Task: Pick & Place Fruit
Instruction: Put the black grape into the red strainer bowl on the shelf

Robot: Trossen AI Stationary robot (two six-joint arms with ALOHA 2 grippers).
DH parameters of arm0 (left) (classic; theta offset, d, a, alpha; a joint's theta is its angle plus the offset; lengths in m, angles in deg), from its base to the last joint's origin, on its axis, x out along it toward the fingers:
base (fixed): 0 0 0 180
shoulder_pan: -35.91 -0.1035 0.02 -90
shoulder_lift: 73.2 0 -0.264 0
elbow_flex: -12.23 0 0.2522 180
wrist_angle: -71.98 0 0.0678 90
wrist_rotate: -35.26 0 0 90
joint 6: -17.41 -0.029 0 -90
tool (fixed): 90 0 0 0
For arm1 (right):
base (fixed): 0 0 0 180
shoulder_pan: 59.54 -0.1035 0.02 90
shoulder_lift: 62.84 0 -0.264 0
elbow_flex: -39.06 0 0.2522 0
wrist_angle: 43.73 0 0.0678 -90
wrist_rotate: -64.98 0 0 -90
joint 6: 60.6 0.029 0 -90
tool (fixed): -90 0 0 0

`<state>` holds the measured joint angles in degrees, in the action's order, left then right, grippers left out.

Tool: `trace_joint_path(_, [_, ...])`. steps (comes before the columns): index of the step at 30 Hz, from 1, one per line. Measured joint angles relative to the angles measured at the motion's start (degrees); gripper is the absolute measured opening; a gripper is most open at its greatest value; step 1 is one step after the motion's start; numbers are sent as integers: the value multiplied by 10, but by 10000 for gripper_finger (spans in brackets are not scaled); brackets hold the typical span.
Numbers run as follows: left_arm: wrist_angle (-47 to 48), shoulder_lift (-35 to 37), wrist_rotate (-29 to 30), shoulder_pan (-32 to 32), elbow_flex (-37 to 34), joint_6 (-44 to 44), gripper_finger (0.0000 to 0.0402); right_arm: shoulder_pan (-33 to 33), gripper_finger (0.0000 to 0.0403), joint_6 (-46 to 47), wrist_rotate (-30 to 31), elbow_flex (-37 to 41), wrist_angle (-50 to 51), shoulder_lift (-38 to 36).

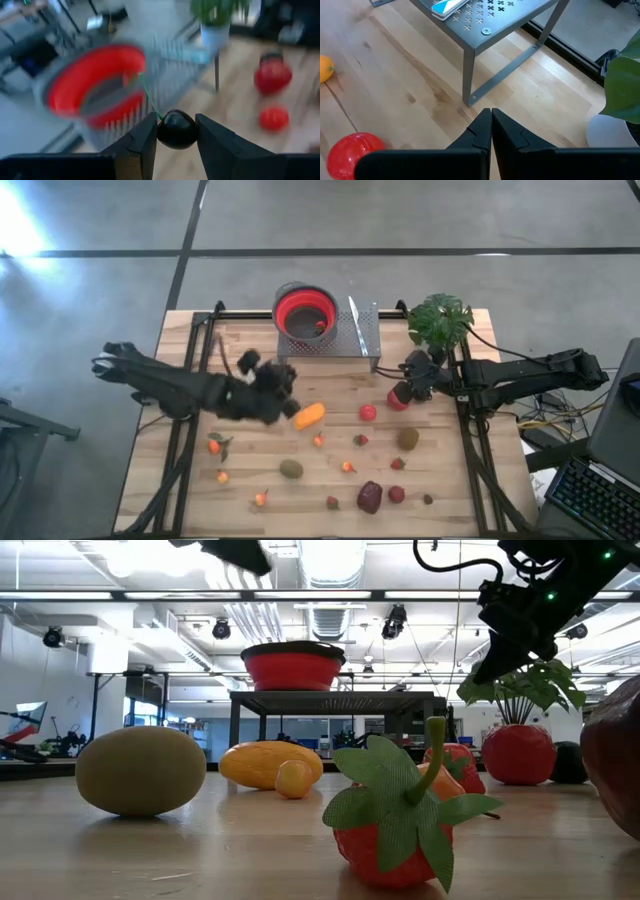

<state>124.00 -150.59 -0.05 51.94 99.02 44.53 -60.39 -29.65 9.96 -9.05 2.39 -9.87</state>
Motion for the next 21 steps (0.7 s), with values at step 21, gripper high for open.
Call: trace_joint_path(21, [-111,-53,-280,-339,137,-195,126,0,8,-12,0,2,-4,0])
